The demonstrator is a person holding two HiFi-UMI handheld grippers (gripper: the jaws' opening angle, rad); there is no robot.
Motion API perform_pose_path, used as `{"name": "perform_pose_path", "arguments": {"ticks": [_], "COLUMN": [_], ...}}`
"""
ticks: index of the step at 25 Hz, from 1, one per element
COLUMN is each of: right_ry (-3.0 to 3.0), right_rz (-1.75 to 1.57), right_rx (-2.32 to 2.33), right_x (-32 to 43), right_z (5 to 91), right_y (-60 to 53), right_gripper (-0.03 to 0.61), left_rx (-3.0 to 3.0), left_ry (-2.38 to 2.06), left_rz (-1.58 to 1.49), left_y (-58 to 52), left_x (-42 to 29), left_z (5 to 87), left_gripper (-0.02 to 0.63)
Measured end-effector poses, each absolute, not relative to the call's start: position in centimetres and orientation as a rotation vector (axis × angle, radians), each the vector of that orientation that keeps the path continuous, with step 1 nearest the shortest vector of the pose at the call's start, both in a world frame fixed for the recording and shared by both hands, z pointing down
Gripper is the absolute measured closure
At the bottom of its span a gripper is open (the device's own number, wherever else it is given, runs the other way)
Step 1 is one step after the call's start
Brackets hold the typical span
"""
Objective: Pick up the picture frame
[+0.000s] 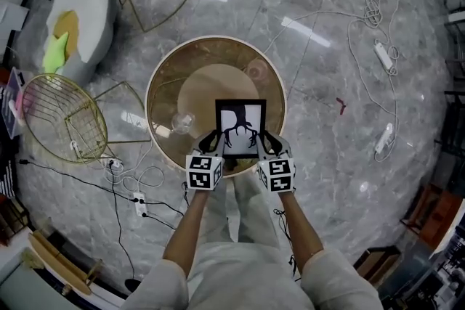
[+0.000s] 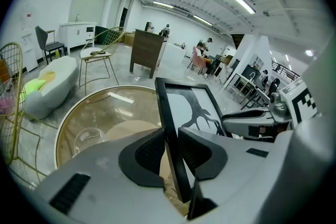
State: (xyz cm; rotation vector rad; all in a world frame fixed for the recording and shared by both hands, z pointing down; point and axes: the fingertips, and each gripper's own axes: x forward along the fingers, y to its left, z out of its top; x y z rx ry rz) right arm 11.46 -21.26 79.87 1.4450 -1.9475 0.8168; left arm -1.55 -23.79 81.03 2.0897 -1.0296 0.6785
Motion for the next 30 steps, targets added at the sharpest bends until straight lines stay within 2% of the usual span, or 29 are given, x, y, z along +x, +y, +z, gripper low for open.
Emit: {"name": "perform_pose_path", "arguments": {"ticks": [30], "right_ry": [-2.115], "right_rz": [0.497], "right_rx": [1.67], "right_x": [12.3], "right_z": [59.6], "right_y": [-28.2], "right_gripper": [0.496], "left_rx": [2.359], "left_ry": [-1.161], "left_rz": [0.494], "left_y": [-31.1], "left_x": [-0.7], "left_z": [60.1], "left_gripper": [0.534]}}
